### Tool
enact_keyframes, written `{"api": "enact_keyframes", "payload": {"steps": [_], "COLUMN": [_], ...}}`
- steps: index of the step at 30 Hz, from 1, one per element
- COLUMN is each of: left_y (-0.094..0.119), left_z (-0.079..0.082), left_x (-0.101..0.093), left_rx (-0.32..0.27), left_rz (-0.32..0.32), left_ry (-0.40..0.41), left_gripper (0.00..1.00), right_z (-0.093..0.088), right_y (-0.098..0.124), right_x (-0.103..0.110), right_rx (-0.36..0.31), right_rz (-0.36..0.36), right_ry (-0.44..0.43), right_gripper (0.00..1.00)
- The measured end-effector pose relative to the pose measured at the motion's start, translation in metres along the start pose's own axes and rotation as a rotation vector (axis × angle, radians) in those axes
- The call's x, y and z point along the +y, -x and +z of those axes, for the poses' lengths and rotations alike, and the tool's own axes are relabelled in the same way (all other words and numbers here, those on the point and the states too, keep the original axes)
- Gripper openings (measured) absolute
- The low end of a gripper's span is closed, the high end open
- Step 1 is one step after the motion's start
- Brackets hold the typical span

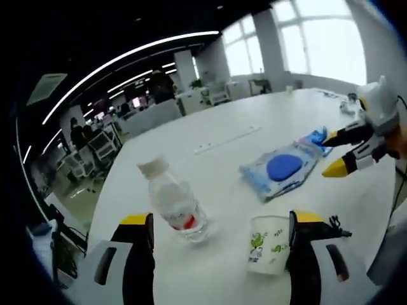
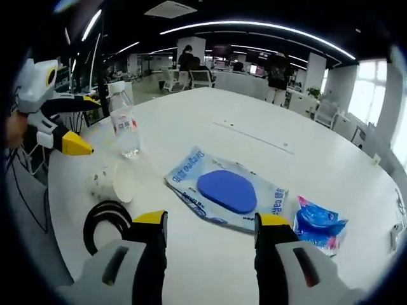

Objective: Arrange the tabletop items into an orderly group along one side of the table until the central work area is clear of visible clutter.

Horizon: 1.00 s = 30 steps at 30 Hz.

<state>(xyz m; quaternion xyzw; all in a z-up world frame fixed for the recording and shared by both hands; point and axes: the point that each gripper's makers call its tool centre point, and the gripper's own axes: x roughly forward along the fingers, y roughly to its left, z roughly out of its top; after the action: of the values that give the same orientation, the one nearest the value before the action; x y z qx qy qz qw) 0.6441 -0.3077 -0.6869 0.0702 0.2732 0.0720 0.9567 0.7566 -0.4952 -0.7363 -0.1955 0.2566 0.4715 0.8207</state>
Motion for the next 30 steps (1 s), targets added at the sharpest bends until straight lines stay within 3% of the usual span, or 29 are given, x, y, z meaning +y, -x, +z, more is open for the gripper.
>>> {"api": "enact_keyframes", "payload": {"steps": [5,15,21,30], "left_y": [0.002,0.011,0.016,0.021], "left_z": [-0.002,-0.02,-0.024,-0.035], "left_x": [0.002,0.008,0.013,0.014], "left_rx": [-0.009,0.004,-0.012,-0.024], "left_rz": [0.003,0.012,0.019,-0.002], "left_ry": [0.012,0.039,0.089,0.138], "left_gripper": [0.84,0.84,0.84,0.84], "right_z": [0.004,0.014,0.009,0.022], "right_y": [-0.001,-0.006,-0.008,-0.012], "right_x": [0.004,0.024,0.04,0.076], "right_rx": [-0.007,-0.017,-0.001,-0.024], "right_rz": [0.016,0.072,0.119,0.252], "right_ry": [-0.008,-0.006,-0.005,-0.082], "right_gripper": [0.53,0.51,0.5,0.49]}}
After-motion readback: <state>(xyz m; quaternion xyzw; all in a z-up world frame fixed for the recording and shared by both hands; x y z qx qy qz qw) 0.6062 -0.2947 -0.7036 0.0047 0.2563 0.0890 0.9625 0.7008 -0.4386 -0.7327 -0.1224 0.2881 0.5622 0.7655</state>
